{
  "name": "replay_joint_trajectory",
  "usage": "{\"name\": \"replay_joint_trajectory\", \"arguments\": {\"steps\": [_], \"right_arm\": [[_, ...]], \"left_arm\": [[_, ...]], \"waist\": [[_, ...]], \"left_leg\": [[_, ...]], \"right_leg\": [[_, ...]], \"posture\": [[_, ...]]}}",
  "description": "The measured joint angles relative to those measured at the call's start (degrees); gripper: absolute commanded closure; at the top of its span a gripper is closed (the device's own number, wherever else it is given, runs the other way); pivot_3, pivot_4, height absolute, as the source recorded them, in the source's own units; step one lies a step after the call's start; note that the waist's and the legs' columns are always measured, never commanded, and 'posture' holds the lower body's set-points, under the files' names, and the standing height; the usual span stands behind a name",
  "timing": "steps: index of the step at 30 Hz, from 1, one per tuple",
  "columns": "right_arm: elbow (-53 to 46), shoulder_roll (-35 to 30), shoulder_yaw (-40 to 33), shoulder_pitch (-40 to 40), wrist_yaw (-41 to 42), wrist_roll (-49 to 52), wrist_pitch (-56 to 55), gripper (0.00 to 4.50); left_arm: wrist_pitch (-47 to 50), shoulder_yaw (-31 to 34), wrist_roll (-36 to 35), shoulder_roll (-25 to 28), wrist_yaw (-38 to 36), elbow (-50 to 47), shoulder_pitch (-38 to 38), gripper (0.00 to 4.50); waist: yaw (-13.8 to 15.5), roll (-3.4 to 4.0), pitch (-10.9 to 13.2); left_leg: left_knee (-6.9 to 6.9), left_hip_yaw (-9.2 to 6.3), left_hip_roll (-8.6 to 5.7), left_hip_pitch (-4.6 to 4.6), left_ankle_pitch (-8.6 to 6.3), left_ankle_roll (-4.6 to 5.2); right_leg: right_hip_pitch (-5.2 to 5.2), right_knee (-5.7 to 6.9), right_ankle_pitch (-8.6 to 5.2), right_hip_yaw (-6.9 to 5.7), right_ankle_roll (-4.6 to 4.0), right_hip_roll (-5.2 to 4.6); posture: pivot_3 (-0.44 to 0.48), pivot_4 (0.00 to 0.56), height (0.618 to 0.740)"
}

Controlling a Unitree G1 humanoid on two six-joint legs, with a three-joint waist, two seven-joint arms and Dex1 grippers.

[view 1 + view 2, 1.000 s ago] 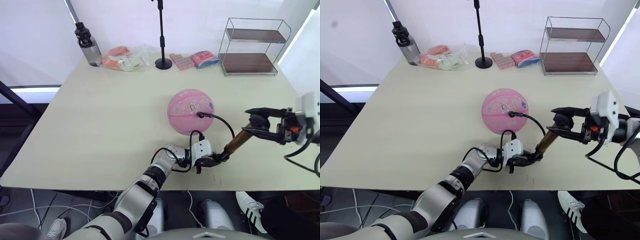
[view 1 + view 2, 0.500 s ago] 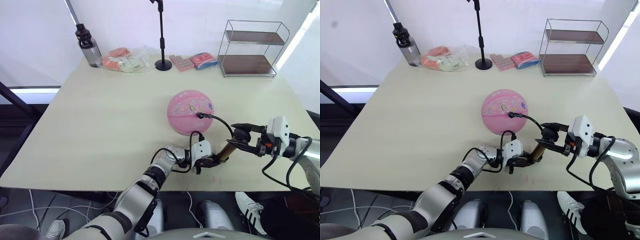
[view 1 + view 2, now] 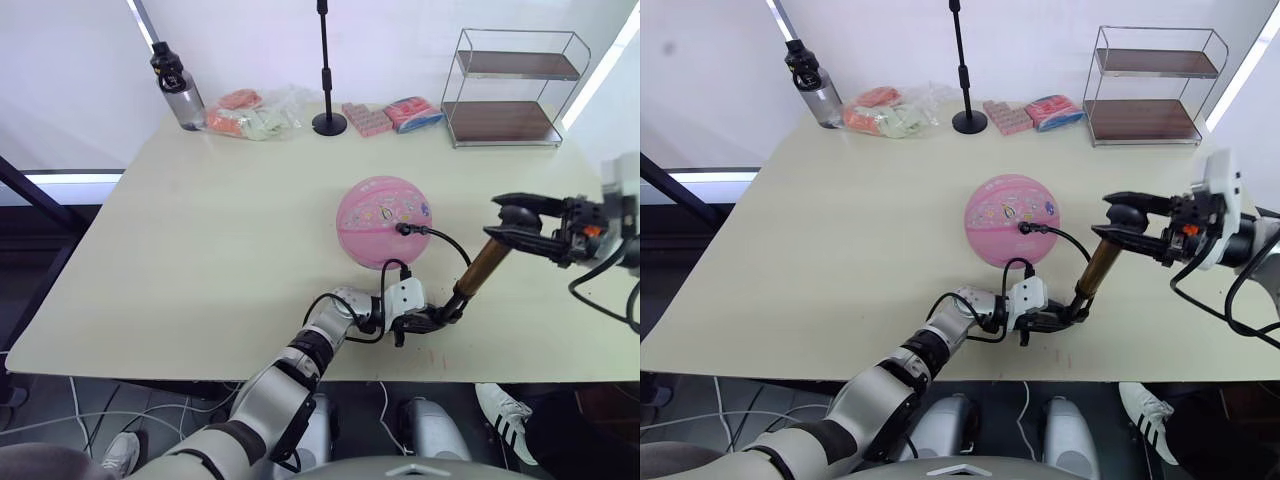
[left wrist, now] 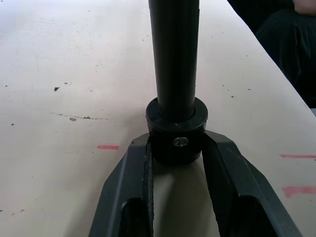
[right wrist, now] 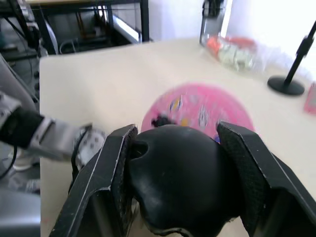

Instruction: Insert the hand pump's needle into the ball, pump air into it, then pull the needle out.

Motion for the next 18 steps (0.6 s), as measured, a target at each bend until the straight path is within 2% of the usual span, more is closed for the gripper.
{"name": "replay_joint_trajectory", "arguments": {"steps": [6, 10, 13, 18], "right_arm": [[0.50, -3.83, -4.17, -6.22, -3.38, 7.60, 9.25, 2.34], [2.61, -4.49, -4.09, -9.10, -4.22, 9.00, 13.11, 2.34], [2.97, -4.55, -4.09, -10.32, -4.94, 9.40, 14.18, 2.44], [2.36, -3.08, -4.34, -9.47, -4.72, 9.25, 13.12, 2.44]], "left_arm": [[-0.12, -0.09, 0.03, -0.02, -0.04, 0.00, -0.13, 3.50], [-0.52, 0.00, -0.04, -0.08, 0.00, -0.04, -0.33, 3.50], [-0.70, 0.00, -0.12, -0.26, -0.07, -0.28, -0.40, 3.50], [-0.70, -0.13, -0.03, -0.37, -0.04, -0.28, -0.40, 3.50]], "waist": [[0.01, 0.01, 0.10], [0.00, 0.07, 0.21], [0.02, 0.15, 0.19], [0.09, 0.15, 0.19]], "left_leg": [[0.01, 0.01, 0.00, -0.03, 0.00, 0.00], [0.07, 0.09, 0.00, -0.24, 0.00, 0.01], [0.18, 0.09, -0.04, -0.85, 0.02, 0.01], [0.17, 0.06, -0.24, -0.85, 0.01, 0.02]], "right_leg": [[-0.01, 0.00, 0.00, 0.02, 0.00, -0.03], [-0.27, 0.06, 0.02, 0.09, 0.02, -0.06], [-0.84, 0.16, 0.21, 0.12, 0.31, -0.05], [-0.81, 0.14, 0.23, 0.08, 0.34, -0.07]], "posture": [[0.000, 0.150, 0.740], [0.000, 0.150, 0.740], [0.000, 0.150, 0.740], [0.000, 0.150, 0.740]]}}
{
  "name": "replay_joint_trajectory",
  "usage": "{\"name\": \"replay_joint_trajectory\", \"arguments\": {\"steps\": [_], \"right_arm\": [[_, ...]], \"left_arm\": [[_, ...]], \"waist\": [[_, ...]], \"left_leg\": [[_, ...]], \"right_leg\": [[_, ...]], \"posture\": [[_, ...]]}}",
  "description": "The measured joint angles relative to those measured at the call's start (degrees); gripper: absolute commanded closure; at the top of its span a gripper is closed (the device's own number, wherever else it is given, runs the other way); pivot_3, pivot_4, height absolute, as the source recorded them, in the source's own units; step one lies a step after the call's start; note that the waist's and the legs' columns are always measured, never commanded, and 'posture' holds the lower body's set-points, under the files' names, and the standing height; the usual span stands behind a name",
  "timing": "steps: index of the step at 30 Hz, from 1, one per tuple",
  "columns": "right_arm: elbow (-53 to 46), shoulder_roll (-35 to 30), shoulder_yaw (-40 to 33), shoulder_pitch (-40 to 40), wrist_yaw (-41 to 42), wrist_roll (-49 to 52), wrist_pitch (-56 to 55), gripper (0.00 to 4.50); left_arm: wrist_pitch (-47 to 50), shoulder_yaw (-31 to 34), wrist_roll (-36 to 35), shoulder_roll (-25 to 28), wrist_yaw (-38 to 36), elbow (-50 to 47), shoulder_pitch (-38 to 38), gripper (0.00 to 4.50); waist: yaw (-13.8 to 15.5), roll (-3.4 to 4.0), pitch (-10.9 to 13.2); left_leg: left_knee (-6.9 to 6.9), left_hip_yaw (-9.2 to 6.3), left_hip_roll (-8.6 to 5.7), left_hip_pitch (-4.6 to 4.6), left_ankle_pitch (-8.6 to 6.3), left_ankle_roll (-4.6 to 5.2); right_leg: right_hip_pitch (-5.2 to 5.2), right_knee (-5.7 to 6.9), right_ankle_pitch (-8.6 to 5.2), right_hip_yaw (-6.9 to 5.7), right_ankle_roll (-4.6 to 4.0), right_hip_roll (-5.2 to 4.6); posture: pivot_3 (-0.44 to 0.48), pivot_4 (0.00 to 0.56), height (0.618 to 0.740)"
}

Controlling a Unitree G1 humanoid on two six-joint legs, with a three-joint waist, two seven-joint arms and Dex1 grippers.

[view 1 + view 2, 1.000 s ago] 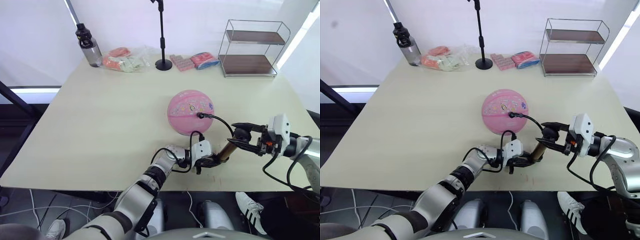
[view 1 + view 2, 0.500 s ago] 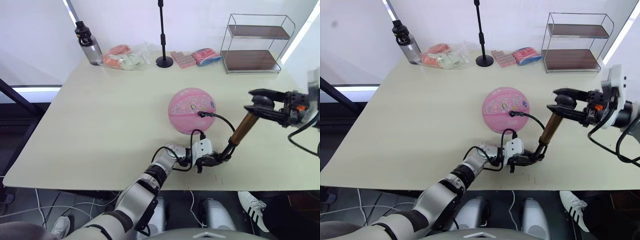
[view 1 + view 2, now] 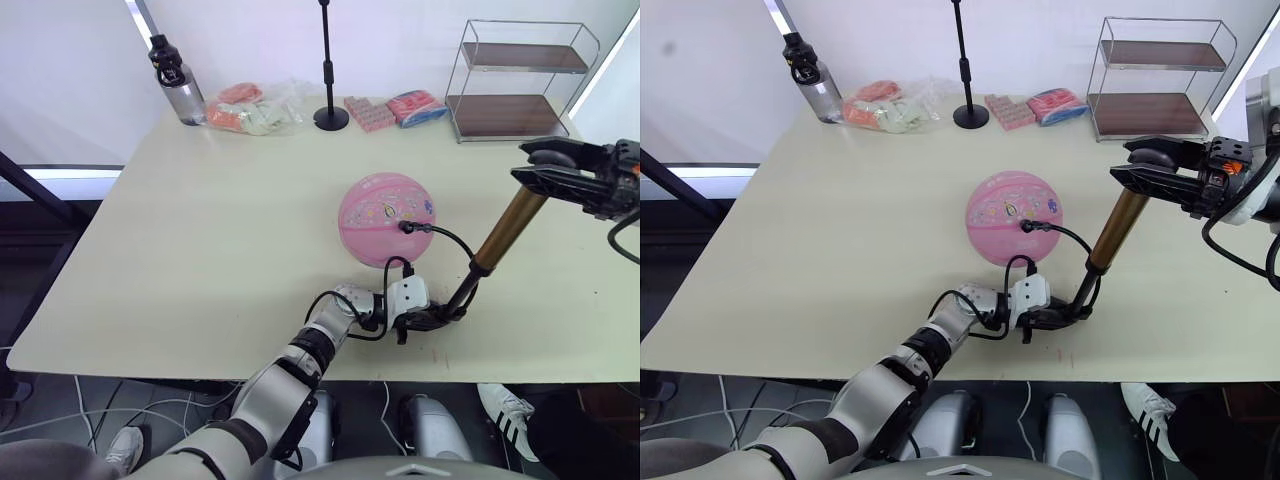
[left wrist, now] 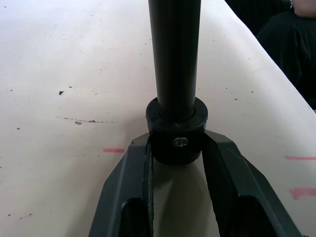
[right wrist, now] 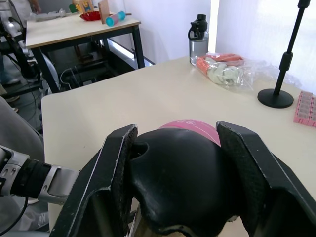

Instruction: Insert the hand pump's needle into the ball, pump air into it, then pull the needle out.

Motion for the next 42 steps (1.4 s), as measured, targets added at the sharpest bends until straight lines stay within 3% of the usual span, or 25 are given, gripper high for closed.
{"name": "replay_joint_trajectory", "arguments": {"steps": [8, 11, 20, 21, 27, 36, 42], "right_arm": [[-3.81, 5.09, -1.54, 8.98, 1.99, -4.82, -10.50, 2.45], [-4.45, 8.54, 1.10, 13.08, 2.09, -9.17, -16.27, 2.45], [-2.32, 12.33, 7.40, 19.48, 3.28, -17.50, -26.01, 2.45], [0.81, 14.85, 10.50, 21.80, 3.66, -21.96, -31.11, 2.45], [5.42, 17.45, 15.59, 23.46, 3.77, -28.07, -39.62, 2.45], [5.86, 16.73, 16.00, 22.79, 4.66, -28.12, -40.11, 2.45], [3.36, 10.36, 12.41, 18.81, 4.97, -21.67, -28.24, 2.45]], "left_arm": [[0.10, -0.04, 0.90, 0.68, 0.76, 0.42, 0.04, 3.50], [0.30, 0.02, 0.95, 0.79, 1.13, 1.31, 0.13, 3.50], [0.54, 0.03, 1.04, 0.72, 1.30, 1.90, 0.15, 3.50], [0.75, 0.02, 1.04, 0.63, 1.32, 2.05, 0.18, 3.50], [0.90, 0.09, 1.03, 0.62, 1.43, 2.08, 0.19, 3.50], [1.00, 0.09, 1.04, 0.62, 1.40, 2.02, 0.18, 3.50], [0.64, 0.39, 0.30, 0.16, 0.83, 1.52, 0.10, 3.50]], "waist": [[-0.25, -0.18, -0.33], [-0.28, -0.68, -0.63], [-0.26, -1.14, -1.08], [-0.18, -1.32, -1.22], [-0.21, -1.27, -1.26], [-0.21, -1.21, -1.25], [-0.10, -0.71, -0.76]], "left_leg": [[0.00, -0.04, 0.13, 0.47, 0.00, 0.00], [-0.09, -0.06, 0.30, 1.06, -0.01, -0.01], [-0.09, -0.07, 0.35, 1.11, -0.01, -0.01], [-0.12, -0.12, 0.39, 1.11, -0.02, -0.01], [-0.12, -0.09, 0.38, 1.13, -0.01, -0.01], [-0.12, -0.09, 0.39, 1.14, -0.02, -0.01], [-0.12, -0.05, 0.32, 0.91, -0.02, -0.01]], "right_leg": [[0.41, 0.03, -0.04, 0.00, -0.05, 0.21], [0.90, 0.00, -0.28, -0.02, -0.25, 0.33], [0.95, 0.00, -0.23, -0.01, -0.35, 0.33], [0.96, -0.02, -0.24, -0.05, -0.38, 0.31], [0.96, -0.02, -0.24, -0.03, -0.38, 0.30], [0.97, -0.02, -0.24, -0.03, -0.38, 0.30], [0.82, -0.04, -0.23, -0.03, -0.39, 0.13]], "posture": [[0.000, 0.150, 0.740], [0.000, 0.150, 0.740], [0.000, 0.150, 0.740], [0.000, 0.150, 0.740], [0.000, 0.150, 0.740], [0.000, 0.150, 0.740], [0.000, 0.150, 0.740]]}}
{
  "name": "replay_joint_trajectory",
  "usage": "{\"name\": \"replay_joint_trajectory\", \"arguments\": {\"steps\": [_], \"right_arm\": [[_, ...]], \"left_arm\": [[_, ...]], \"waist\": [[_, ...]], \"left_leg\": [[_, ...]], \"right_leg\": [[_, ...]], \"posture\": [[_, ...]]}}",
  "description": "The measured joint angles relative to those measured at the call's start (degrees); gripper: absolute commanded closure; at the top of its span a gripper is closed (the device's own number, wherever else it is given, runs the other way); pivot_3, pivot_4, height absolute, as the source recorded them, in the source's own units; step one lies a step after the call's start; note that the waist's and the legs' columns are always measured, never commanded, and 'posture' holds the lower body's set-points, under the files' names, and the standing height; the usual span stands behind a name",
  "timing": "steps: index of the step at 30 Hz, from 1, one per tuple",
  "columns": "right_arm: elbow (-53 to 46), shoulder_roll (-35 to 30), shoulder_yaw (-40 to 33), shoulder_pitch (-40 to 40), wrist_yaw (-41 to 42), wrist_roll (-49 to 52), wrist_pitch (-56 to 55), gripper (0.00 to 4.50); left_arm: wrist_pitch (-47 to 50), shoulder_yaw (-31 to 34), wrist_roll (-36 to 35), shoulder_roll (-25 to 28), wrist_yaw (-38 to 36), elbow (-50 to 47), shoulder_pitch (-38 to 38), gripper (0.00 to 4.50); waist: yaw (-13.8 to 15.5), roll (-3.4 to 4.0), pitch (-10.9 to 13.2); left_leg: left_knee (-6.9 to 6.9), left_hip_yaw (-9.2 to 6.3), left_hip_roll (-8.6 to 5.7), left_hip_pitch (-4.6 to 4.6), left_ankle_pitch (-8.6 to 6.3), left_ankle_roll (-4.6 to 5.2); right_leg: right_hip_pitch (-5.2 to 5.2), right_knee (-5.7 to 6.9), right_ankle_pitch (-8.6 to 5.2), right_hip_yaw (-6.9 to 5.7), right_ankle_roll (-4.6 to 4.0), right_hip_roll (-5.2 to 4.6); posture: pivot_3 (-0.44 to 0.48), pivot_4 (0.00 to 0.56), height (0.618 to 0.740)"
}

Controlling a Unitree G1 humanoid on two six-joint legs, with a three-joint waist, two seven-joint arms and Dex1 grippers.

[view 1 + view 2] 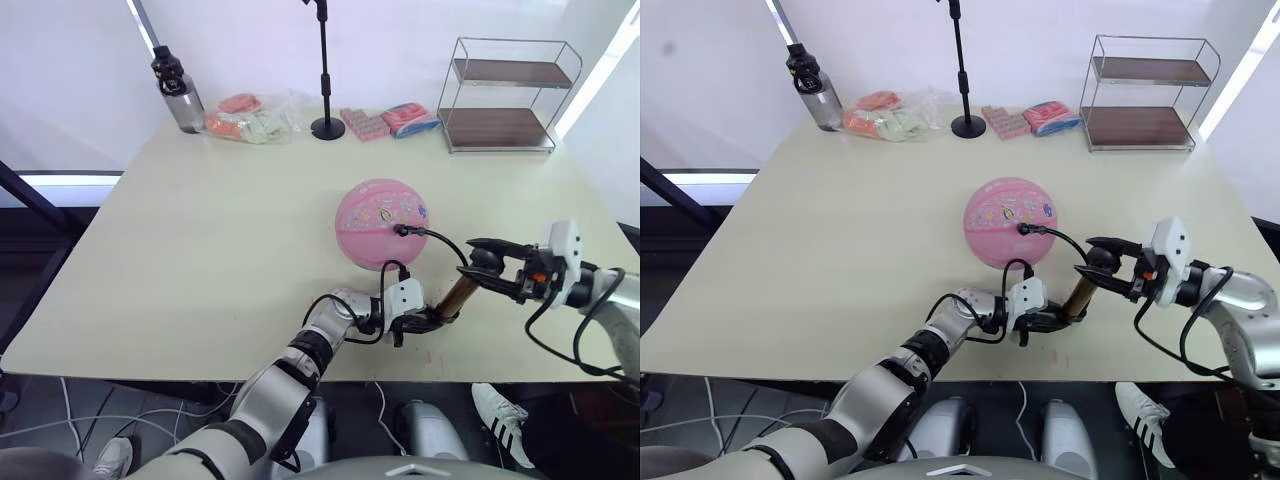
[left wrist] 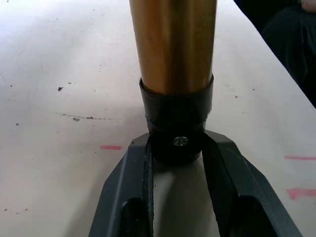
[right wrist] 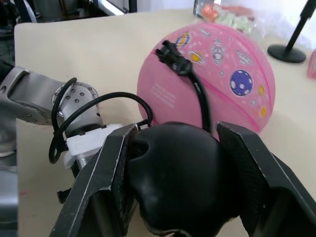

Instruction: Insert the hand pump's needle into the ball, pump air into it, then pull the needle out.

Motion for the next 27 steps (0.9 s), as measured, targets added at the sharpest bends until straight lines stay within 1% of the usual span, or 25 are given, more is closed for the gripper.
{"name": "replay_joint_trajectory", "arguments": {"steps": [4, 8, 10, 12, 15, 19, 21, 23, 25, 27], "right_arm": [[-1.49, -3.03, -3.06, -2.53, 0.27, 4.36, 5.17, 2.45], [-2.68, -8.63, -7.67, -7.96, 0.94, 10.69, 12.27, 2.45], [-3.05, -9.57, -8.56, -9.22, 0.93, 12.19, 13.78, 2.45], [-3.05, -11.77, -9.74, -12.50, 0.62, 14.91, 17.53, 2.45], [-2.98, -13.81, -11.59, -15.85, 0.23, 18.30, 21.59, 2.45], [-1.83, -16.49, -11.60, -17.63, -0.09, 19.87, 26.98, 2.45], [-1.79, -16.14, -11.52, -18.64, -0.47, 19.86, 27.88, 2.45], [-1.70, -15.75, -11.52, -19.09, -0.82, 19.85, 28.01, 2.45], [-1.64, -15.14, -11.52, -19.13, -0.73, 19.31, 27.73, 2.45], [-2.41, -14.55, -12.09, -16.99, 0.07, 18.09, 25.21, 2.45]], "left_arm": [[-0.19, 0.18, -0.19, -0.07, -0.44, -0.33, 0.00, 3.50], [-0.44, 0.23, -0.17, -0.06, -0.45, -0.45, -0.03, 3.50], [-0.47, 0.23, -0.16, -0.03, -0.47, -0.46, -0.03, 3.50], [-0.51, 0.23, -0.16, -0.03, -0.43, -0.56, -0.05, 3.50], [-0.55, 0.15, -0.09, -0.05, -0.49, -0.61, -0.05, 3.50], [-0.63, 0.08, -0.04, -0.06, -0.79, -0.85, -0.14, 3.50], [-0.73, 0.11, -0.09, -0.09, -0.86, -0.99, -0.12, 3.50], [-0.77, 0.09, -0.09, -0.14, -0.92, -1.14, -0.12, 3.50], [-0.77, -0.16, -0.08, -0.21, -0.92, -1.26, -0.11, 3.50], [-0.73, -0.52, 0.39, -0.19, -0.83, -1.26, -0.11, 3.50]], "waist": [[0.03, 0.25, 0.33], [0.04, 0.37, 0.59], [0.01, 0.38, 0.59], [-0.02, 0.53, 0.68], [0.02, 0.52, 0.68], [0.02, 0.59, 0.72], [0.03, 0.61, 0.72], [0.04, 0.63, 0.71], [0.10, 0.63, 0.71], [0.12, 0.58, 0.65]], "left_leg": [[-0.06, 0.03, -0.06, -0.09, 0.00, 0.00], [-0.05, 0.04, -0.06, -0.10, 0.00, 0.00], [-0.05, 0.03, -0.06, -0.10, 0.00, 0.00], [-0.04, 0.09, -0.06, -0.10, 0.00, 0.01], [-0.05, 0.08, -0.06, -0.11, 0.00, 0.01], [-0.04, 0.16, -0.08, -0.32, 0.00, 0.01], [0.02, 0.15, -0.10, -0.57, 0.00, 0.01], [0.12, 0.12, -0.10, -0.89, 0.01, 0.01], [0.14, 0.12, -0.18, -0.91, 0.01, 0.01], [0.12, 0.07, -0.28, -0.87, 0.01, 0.01]], "right_leg": [[-0.06, -0.09, 0.00, 0.00, 0.02, -0.05], [-0.09, -0.09, 0.00, -0.01, 0.02, -0.06], [-0.08, -0.09, 0.00, -0.01, 0.03, -0.05], [-0.10, -0.08, 0.00, 0.03, 0.04, -0.07], [-0.11, -0.08, 0.00, 0.02, 0.03, -0.07], [-0.33, -0.07, 0.02, 0.09, 0.05, -0.13], [-0.53, -0.06, 0.05, 0.09, 0.10, -0.13], [-0.83, 0.02, 0.20, 0.09, 0.34, -0.12], [-0.84, 0.02, 0.21, 0.08, 0.36, -0.12], [-0.77, 0.01, 0.21, 0.04, 0.36, -0.12]], "posture": [[0.000, 0.150, 0.740], [0.000, 0.150, 0.740], [0.000, 0.150, 0.740], [0.000, 0.150, 0.740], [0.000, 0.150, 0.740], [0.000, 0.150, 0.740], [0.000, 0.150, 0.740], [0.000, 0.150, 0.740], [0.000, 0.150, 0.740], [0.000, 0.150, 0.740]]}}
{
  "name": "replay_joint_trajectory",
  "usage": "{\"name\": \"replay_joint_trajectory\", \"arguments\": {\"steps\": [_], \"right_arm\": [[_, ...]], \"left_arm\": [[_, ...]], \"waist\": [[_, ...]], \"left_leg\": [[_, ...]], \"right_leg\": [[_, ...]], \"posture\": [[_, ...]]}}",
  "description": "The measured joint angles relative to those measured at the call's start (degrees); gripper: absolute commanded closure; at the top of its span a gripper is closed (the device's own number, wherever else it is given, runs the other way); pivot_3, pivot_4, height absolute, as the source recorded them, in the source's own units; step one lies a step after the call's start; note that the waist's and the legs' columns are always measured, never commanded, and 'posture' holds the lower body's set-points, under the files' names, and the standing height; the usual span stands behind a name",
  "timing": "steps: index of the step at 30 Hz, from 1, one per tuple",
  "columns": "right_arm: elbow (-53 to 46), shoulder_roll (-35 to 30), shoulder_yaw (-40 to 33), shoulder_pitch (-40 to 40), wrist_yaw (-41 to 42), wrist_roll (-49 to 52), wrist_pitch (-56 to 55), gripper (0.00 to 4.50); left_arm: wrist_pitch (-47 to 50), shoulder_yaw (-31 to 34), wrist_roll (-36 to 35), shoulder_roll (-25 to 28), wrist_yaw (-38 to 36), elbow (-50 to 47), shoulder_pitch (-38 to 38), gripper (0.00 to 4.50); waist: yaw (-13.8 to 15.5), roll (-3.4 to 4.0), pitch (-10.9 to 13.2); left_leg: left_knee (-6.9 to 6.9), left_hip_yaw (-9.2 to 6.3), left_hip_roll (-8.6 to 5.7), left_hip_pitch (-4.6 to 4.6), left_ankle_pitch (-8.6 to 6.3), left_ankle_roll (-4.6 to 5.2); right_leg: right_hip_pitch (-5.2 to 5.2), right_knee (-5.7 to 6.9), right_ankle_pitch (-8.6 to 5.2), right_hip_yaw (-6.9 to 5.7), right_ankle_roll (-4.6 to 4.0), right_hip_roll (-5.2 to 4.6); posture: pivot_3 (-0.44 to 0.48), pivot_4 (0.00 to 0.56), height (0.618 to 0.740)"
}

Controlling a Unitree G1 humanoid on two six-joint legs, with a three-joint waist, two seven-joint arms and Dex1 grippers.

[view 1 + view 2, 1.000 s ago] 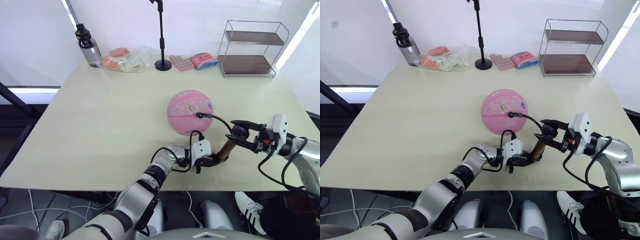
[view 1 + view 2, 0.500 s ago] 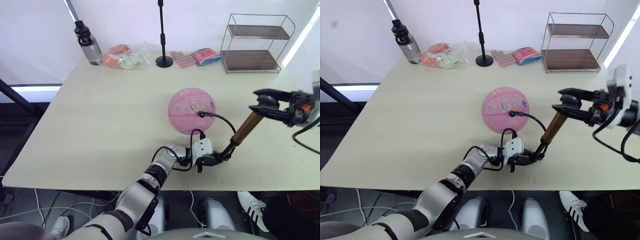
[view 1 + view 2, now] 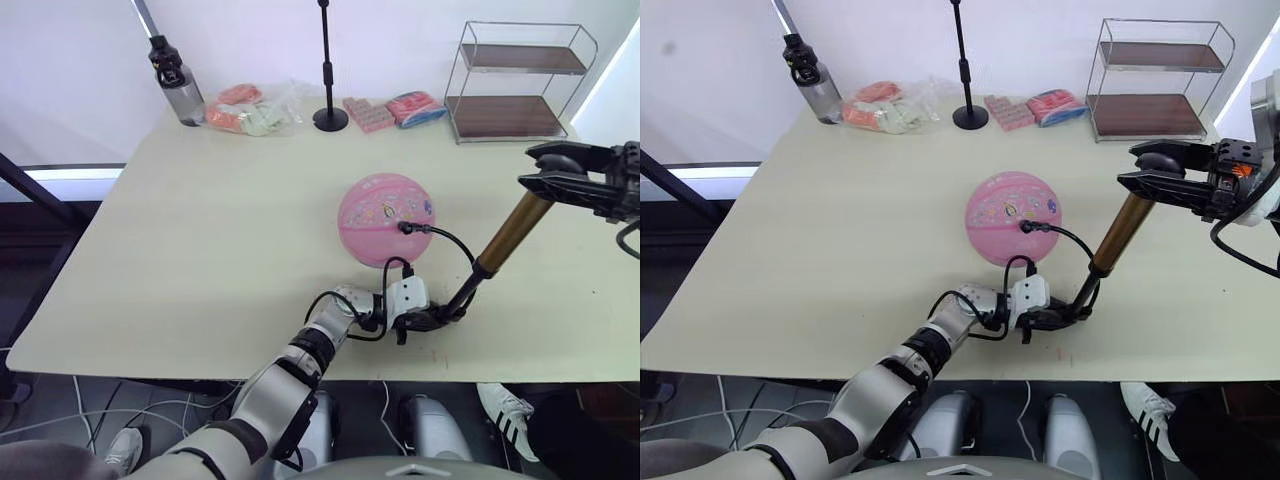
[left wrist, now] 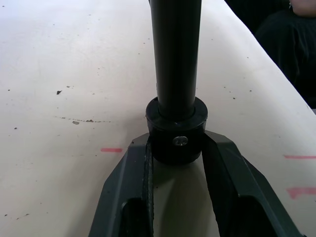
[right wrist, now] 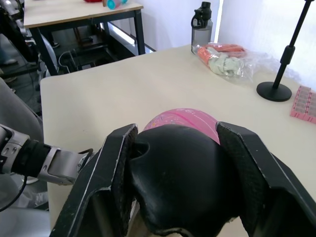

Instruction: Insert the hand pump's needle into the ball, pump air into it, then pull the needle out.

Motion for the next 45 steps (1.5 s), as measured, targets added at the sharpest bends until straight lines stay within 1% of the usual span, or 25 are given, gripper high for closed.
{"name": "replay_joint_trajectory", "arguments": {"steps": [3, 7, 8, 11, 14, 17, 25, 31, 37, 40, 45], "right_arm": [[-1.79, 2.76, -0.49, 3.34, -0.03, -1.70, -3.89, 2.45], [-3.95, 5.85, 0.99, 7.52, -0.14, -5.63, -9.65, 2.45], [-4.25, 6.87, 2.77, 9.82, -0.18, -8.30, -12.81, 2.45], [-4.05, 8.88, 5.55, 13.27, 0.17, -12.24, -17.98, 2.45], [-3.86, 11.14, 7.47, 15.73, 0.32, -14.49, -21.53, 2.45], [-2.28, 14.95, 9.94, 18.48, 0.13, -18.08, -26.75, 2.45], [1.79, 19.09, 14.30, 21.95, -0.39, -24.33, -33.90, 2.45], [1.56, 18.10, 13.91, 22.18, -0.22, -24.56, -34.43, 2.45], [1.47, 14.71, 12.09, 20.27, 0.37, -21.08, -28.53, 2.45], [1.43, 11.88, 9.91, 17.28, 1.62, -17.33, -24.02, 2.45], [0.13, 8.30, 5.73, 12.84, 3.29, -11.69, -19.20, 2.45]], "left_arm": [[0.03, 0.06, 0.14, 0.44, 0.26, 0.00, 0.01, 3.50], [0.18, 0.11, 0.16, 0.61, 0.64, 0.17, 0.18, 3.50], [0.26, 0.11, 0.18, 0.67, 0.80, 0.42, 0.25, 3.50], [0.43, 0.13, 0.19, 0.68, 0.98, 0.59, 0.39, 3.50], [0.45, 0.12, 0.34, 0.73, 1.09, 0.60, 0.47, 3.50], [0.50, 0.11, 0.50, 0.77, 1.10, 0.61, 0.59, 3.50], [0.62, 0.10, 0.58, 0.78, 1.10, 0.61, 0.71, 3.50], [0.63, 0.11, 0.56, 0.78, 1.03, 0.56, 0.74, 3.50], [0.61, 0.22, 0.16, 0.49, 0.72, 0.35, 0.74, 3.50], [0.56, 0.28, -0.27, 0.37, 0.48, 0.13, 0.65, 3.50], [0.49, 0.25, -0.29, 0.35, 0.35, 0.07, 0.64, 3.50]], "waist": [[-0.12, -0.06, -0.11], [-0.22, -0.17, -0.30], [-0.23, -0.33, -0.34], [-0.27, -0.49, -0.42], [-0.27, -0.64, -0.52], [-0.25, -0.84, -0.69], [-0.21, -0.92, -0.87], [-0.20, -0.89, -0.89], [-0.12, -0.80, -0.76], [-0.14, -0.48, -0.44], [-0.09, -0.39, -0.22]], "left_leg": [[0.01, -0.03, 0.02, 0.09, 0.00, 0.00], [0.02, -0.04, 0.10, 0.38, 0.00, 0.00], [-0.01, -0.02, 0.15, 0.63, 0.00, 0.00], [-0.07, -0.01, 0.22, 0.93, -0.01, 0.00], [-0.07, -0.01, 0.24, 0.96, -0.01, -0.01], [-0.09, -0.04, 0.26, 0.98, -0.01, -0.01], [-0.10, -0.05, 0.27, 0.99, -0.01, -0.01], [-0.11, -0.04, 0.27, 0.99, -0.01, -0.01], [-0.11, -0.05, 0.28, 0.92, -0.01, -0.01], [-0.11, 0.01, 0.25, 0.86, -0.01, -0.01], [-0.12, -0.03, 0.23, 0.82, -0.01, -0.01]], "right_leg": [[0.08, 0.01, 0.00, -0.02, 0.00, 0.06], [0.31, 0.04, -0.07, 0.01, -0.11, 0.20], [0.52, 0.04, -0.14, 0.01, -0.20, 0.23], [0.78, 0.02, -0.18, 0.02, -0.25, 0.25], [0.80, 0.02, -0.17, 0.03, -0.25, 0.28], [0.81, 0.02, -0.17, 0.02, -0.27, 0.31], [0.82, 0.02, -0.19, 0.01, -0.31, 0.32], [0.81, 0.01, -0.19, 0.01, -0.32, 0.30], [0.79, 0.00, -0.19, 0.00, -0.33, 0.23], [0.77, -0.04, -0.19, 0.02, -0.32, 0.14], [0.77, -0.08, -0.19, -0.02, -0.31, 0.14]], "posture": [[0.000, 0.150, 0.740], [0.000, 0.150, 0.740], [0.000, 0.150, 0.740], [0.000, 0.150, 0.740], [0.000, 0.150, 0.740], [0.000, 0.150, 0.740], [0.000, 0.150, 0.740], [0.000, 0.150, 0.740], [0.000, 0.150, 0.740], [0.000, 0.150, 0.740], [0.000, 0.150, 0.740]]}}
